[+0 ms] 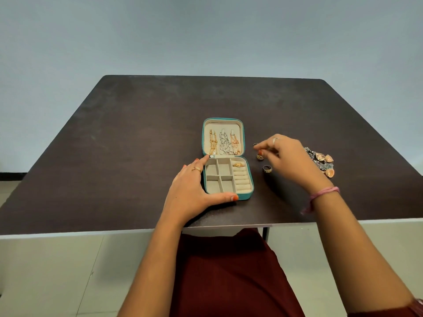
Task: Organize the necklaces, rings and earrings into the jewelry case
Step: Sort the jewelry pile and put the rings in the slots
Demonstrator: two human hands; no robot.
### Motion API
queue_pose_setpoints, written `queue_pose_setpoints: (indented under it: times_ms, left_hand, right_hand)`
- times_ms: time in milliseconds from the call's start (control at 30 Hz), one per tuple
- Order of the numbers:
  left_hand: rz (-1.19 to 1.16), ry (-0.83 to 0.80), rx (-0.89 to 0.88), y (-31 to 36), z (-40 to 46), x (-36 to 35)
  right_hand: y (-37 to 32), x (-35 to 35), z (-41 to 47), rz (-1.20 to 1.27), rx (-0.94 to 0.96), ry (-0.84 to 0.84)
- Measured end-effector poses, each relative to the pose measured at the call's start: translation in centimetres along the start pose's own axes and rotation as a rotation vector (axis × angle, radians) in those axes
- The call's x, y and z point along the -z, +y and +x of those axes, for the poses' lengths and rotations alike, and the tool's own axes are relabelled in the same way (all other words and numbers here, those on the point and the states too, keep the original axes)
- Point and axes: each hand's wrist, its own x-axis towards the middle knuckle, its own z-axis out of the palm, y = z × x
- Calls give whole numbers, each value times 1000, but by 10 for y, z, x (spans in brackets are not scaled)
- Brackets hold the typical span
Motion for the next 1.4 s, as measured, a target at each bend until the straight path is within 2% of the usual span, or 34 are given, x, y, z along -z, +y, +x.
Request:
queue_pose_setpoints:
  times_ms: [200,467,600,667,767,1100,1200,1400]
  left_hand:
    - [10,-12,0,0,1,0]
    - [14,-18,1,-1,1,0]
    - [23,-11,-10,0,1,0]
    - [25,-8,-19,1,1,0]
    - [16,5,-32,2,0,1]
    - [7,19,-68,3,-2,2]
    - [13,23,-67,3,-1,1]
    - [14,10,-47,2,-1,1]
  right_hand:
    - [26,3,-15,99,-86,-277]
    - [30,-5,-20,-22,71,-104]
    - [6,4,-22,145,147,22]
    - [-7,7,-17,169,140,-27]
    - [-17,2,-6,82,140,-146]
    - [-27,-14,1,-55,169,-226]
    - [-25,-20,-4,-29,150,-165]
    - [-21,-35,-17,-143,187,51]
